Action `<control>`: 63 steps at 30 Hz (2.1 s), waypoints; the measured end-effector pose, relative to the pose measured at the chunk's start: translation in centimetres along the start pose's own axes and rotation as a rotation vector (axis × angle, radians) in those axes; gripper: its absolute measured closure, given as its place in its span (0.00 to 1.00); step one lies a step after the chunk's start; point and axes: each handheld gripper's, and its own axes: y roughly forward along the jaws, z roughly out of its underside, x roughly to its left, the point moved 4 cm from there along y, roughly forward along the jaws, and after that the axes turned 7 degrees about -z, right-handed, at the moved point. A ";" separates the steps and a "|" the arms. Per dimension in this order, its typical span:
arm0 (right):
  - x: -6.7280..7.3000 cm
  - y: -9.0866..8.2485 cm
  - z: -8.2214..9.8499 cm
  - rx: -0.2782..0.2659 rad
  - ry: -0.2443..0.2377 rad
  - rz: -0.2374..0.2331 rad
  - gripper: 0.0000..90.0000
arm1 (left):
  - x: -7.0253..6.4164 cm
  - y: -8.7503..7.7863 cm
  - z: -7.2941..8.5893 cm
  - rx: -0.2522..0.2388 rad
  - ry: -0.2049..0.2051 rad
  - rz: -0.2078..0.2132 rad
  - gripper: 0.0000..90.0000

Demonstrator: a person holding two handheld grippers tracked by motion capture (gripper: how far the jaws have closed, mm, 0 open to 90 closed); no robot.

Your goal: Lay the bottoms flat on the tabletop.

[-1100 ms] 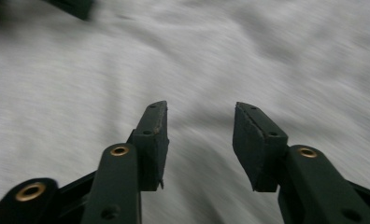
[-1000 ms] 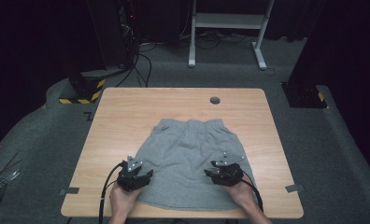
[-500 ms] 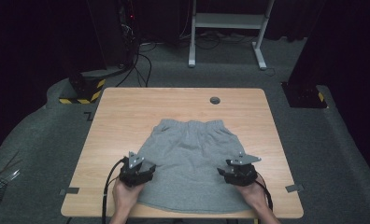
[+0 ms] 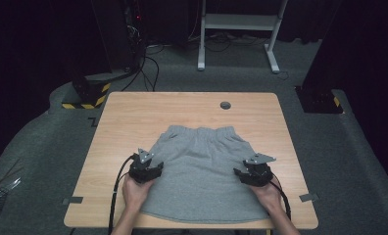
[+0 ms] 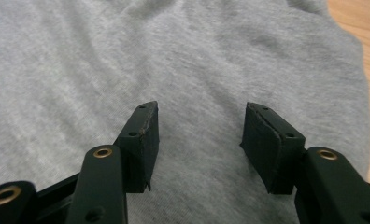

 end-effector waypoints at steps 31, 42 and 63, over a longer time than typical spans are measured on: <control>-0.9 -4.3 -4.9 -0.204 0.065 -0.011 0.45 | 1.0 -4.3 -1.0 -0.130 -0.108 0.155 0.39; -1.2 -5.7 -4.9 -0.253 0.076 0.001 0.45 | 2.9 -5.7 -0.9 -0.171 -0.151 0.143 0.35; -2.8 -7.1 -2.5 -0.290 0.150 0.054 0.45 | 4.9 -6.1 1.1 -0.123 -0.147 0.067 0.32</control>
